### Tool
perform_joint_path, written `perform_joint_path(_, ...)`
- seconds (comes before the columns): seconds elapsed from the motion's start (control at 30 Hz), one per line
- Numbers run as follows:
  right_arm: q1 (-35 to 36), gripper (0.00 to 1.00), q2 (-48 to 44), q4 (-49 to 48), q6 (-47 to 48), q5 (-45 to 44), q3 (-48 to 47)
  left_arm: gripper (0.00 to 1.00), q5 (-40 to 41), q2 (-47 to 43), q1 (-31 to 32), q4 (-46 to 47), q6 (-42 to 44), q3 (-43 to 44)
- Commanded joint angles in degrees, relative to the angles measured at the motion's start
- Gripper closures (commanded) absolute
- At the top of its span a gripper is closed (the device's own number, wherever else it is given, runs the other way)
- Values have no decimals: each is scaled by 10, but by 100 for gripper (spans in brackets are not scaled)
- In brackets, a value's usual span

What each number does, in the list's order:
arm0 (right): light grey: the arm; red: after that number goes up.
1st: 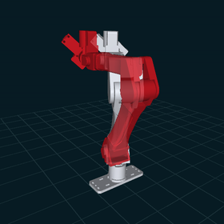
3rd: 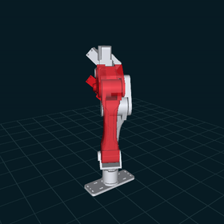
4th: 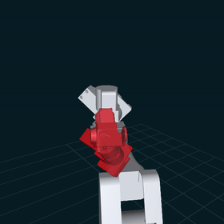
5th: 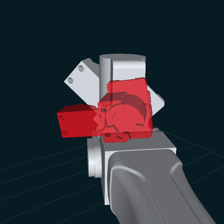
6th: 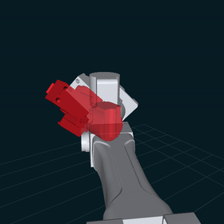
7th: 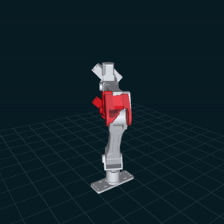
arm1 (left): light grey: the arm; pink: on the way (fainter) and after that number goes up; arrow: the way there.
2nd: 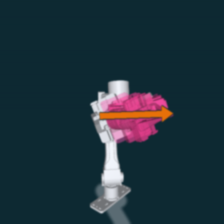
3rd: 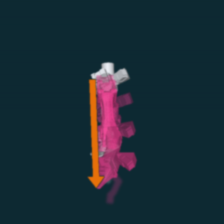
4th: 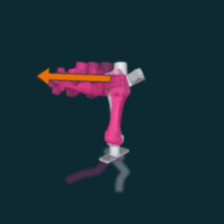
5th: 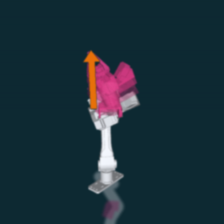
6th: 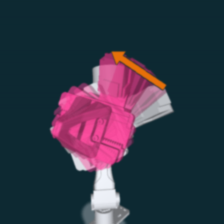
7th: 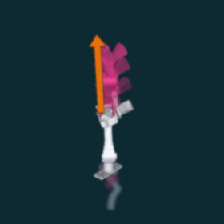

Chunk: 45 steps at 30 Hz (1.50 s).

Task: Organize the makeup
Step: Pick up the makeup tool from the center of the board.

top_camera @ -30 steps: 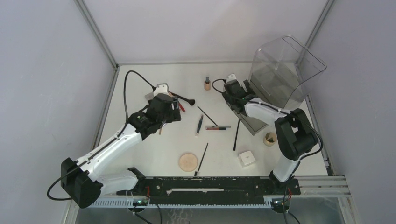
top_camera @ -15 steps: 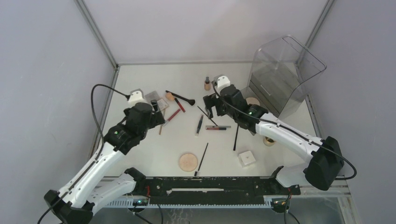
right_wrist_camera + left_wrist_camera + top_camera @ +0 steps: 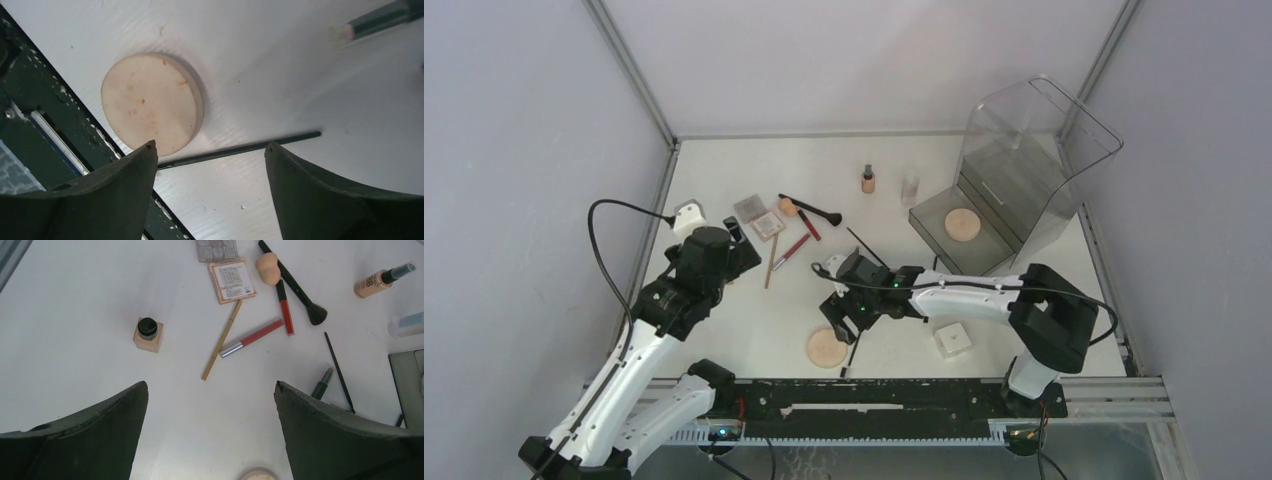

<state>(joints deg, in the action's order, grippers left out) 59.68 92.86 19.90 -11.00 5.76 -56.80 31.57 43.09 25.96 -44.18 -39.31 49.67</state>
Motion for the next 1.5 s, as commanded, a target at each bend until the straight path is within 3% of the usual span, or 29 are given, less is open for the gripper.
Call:
perform_joint_path(0.0,15,20,33,-25,-4,36,-16,0,6,5,-3,9,-3,-4)
perform_joint_path(0.1,27,28,59,-30,-4,47,-23,0,9,6,-3,14,-1,-2)
perform_joint_path(0.33,54,35,94,-28,1,51,-40,0,4,14,-3,23,-1,-5)
perform_joint_path(0.53,64,49,117,-26,6,58,-63,0,2,14,-3,25,-2,-11)
perform_joint_path(0.63,64,71,127,-27,7,52,-75,0,3,14,-3,26,-2,-14)
perform_joint_path(0.7,63,96,129,-27,5,41,-81,0,4,14,-3,26,-2,-14)
perform_joint_path(0.73,62,100,128,-28,4,37,-85,0,4,15,-3,26,-1,-13)
perform_joint_path(1.13,-14,100,-13,-29,-27,-60,-89,0,23,17,-3,29,26,3)
perform_joint_path(1.33,-118,100,-119,-25,-50,-172,-51,0,25,38,-3,39,32,-7)
perform_joint_path(1.47,-227,100,-147,-3,-73,-242,-38,0,14,53,-3,48,32,-6)
